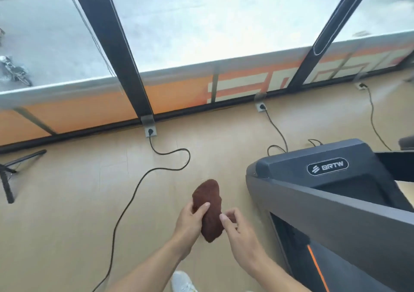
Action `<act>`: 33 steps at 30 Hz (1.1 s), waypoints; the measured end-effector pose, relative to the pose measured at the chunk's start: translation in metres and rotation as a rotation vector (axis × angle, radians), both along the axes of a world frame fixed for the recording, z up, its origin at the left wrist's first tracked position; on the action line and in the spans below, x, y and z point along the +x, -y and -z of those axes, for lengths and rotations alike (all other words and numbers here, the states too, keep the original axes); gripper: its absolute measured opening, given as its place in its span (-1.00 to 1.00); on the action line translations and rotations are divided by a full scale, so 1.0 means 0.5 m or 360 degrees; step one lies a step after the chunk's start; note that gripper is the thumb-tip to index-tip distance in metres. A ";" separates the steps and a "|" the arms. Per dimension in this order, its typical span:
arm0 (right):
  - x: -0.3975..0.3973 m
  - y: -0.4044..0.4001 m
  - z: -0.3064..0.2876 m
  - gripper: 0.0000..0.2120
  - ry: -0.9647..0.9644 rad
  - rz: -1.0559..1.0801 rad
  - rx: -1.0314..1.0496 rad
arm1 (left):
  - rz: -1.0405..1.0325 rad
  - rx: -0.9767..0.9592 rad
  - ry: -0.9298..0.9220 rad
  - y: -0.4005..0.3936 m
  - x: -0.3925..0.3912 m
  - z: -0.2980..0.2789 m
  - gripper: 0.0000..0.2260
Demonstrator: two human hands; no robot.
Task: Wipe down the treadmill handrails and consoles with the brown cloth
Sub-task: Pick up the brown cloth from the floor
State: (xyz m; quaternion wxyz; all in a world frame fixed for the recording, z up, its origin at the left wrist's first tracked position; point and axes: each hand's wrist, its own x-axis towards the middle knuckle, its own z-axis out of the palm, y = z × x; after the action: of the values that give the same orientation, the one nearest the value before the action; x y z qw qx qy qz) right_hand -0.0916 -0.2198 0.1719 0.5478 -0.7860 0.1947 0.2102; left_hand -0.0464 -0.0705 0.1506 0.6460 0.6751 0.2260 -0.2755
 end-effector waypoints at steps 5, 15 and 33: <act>-0.045 0.048 -0.215 -0.67 0.0425 0.0311 0.0043 | 0.0163 0.0015 0.0703 0.104 -0.067 -0.198 -0.64; -0.281 0.180 -0.403 -0.78 0.0846 0.0399 0.0093 | 0.0111 0.0016 0.1312 0.259 -0.356 -0.401 -0.59; -0.744 0.447 -0.676 -0.73 0.1331 0.0831 -0.0375 | 0.0185 -0.0772 0.1006 0.503 -0.694 -0.658 -0.83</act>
State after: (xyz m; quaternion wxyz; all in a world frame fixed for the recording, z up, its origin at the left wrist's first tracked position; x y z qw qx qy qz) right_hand -0.4637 -0.4432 0.5101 0.5208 -0.7844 0.1712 -0.2900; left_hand -0.3933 -0.3220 0.4794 0.8076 0.5661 -0.0939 -0.1358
